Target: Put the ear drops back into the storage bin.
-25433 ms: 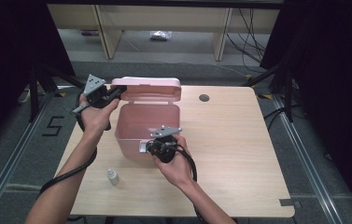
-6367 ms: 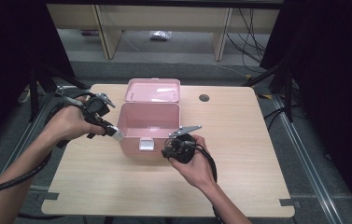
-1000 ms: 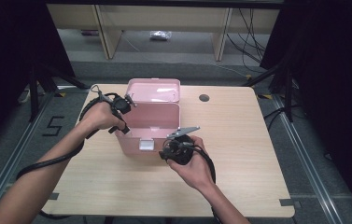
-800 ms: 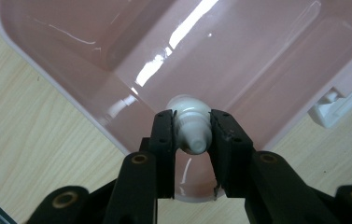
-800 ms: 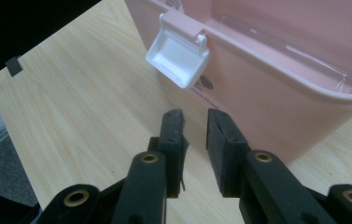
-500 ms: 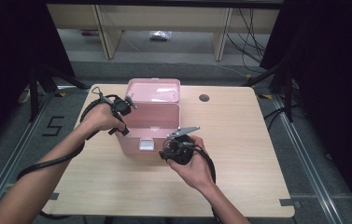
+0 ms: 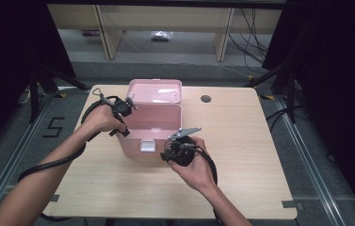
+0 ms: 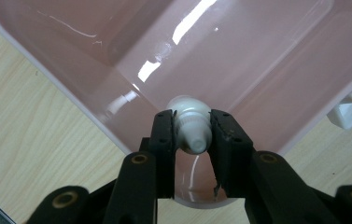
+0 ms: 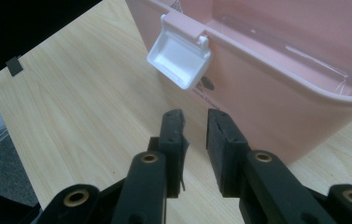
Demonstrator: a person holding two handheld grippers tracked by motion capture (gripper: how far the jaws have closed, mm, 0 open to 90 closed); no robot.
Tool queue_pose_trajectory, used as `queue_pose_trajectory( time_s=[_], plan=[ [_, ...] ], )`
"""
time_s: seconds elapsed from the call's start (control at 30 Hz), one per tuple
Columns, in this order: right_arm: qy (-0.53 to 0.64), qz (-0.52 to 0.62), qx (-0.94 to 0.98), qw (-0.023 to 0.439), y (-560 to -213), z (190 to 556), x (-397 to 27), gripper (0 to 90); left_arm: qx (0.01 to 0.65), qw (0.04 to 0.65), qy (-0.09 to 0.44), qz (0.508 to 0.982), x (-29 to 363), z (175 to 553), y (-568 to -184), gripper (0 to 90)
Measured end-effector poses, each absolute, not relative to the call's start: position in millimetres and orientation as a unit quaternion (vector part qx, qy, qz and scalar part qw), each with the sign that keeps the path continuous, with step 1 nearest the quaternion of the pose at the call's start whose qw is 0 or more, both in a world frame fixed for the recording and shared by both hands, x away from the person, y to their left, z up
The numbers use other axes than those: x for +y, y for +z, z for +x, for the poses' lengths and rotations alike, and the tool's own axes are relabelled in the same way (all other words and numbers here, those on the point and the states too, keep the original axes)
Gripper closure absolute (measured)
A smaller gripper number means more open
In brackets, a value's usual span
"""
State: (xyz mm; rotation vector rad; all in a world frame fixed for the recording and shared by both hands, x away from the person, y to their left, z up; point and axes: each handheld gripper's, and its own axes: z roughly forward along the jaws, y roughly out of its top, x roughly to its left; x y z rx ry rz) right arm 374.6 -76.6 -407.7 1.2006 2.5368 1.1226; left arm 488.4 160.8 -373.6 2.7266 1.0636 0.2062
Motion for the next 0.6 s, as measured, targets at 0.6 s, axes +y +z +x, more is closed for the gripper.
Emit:
queue_pose_trajectory(
  time_s=[0.6],
  plan=[
    [0.371, 0.4, 0.836, 0.054, -407.3, 373.9, -75.8, 76.6, 0.366, 0.101, 0.067, 0.923, 158.8, 492.6, -378.8, 71.1]
  ],
)
